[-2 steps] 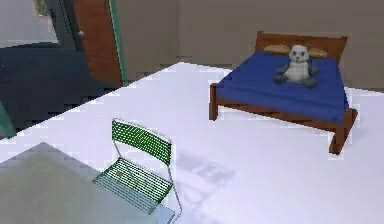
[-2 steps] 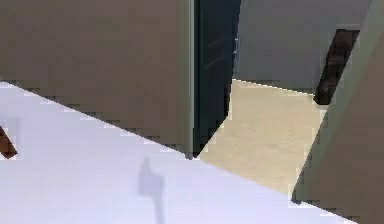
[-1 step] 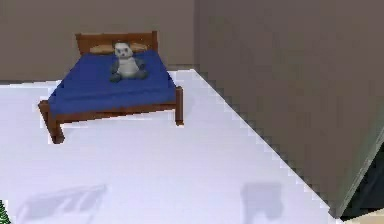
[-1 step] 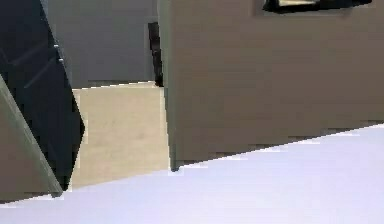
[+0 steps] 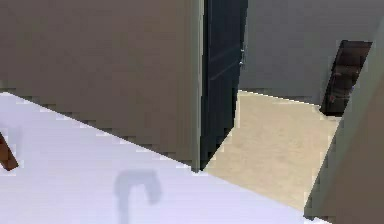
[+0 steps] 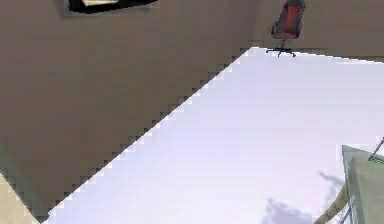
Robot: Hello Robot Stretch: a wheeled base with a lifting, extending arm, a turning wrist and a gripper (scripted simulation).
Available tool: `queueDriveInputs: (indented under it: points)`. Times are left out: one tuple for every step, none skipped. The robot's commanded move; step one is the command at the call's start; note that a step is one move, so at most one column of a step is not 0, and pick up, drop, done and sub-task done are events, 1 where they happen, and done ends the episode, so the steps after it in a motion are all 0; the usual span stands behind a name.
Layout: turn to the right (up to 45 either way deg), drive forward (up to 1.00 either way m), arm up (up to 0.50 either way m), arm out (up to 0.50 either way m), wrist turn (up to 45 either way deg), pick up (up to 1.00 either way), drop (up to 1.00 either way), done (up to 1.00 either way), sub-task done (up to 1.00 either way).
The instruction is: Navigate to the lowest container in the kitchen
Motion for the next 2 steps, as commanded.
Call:
queueDriveInputs:
  points:
    - [27.0,0.0,0.0,0.0,0.0,0.0,0.0,0.0,0.0]
    - [0.0,0.15,0.0,0.0,0.0,0.0,0.0,0.0,0.0]
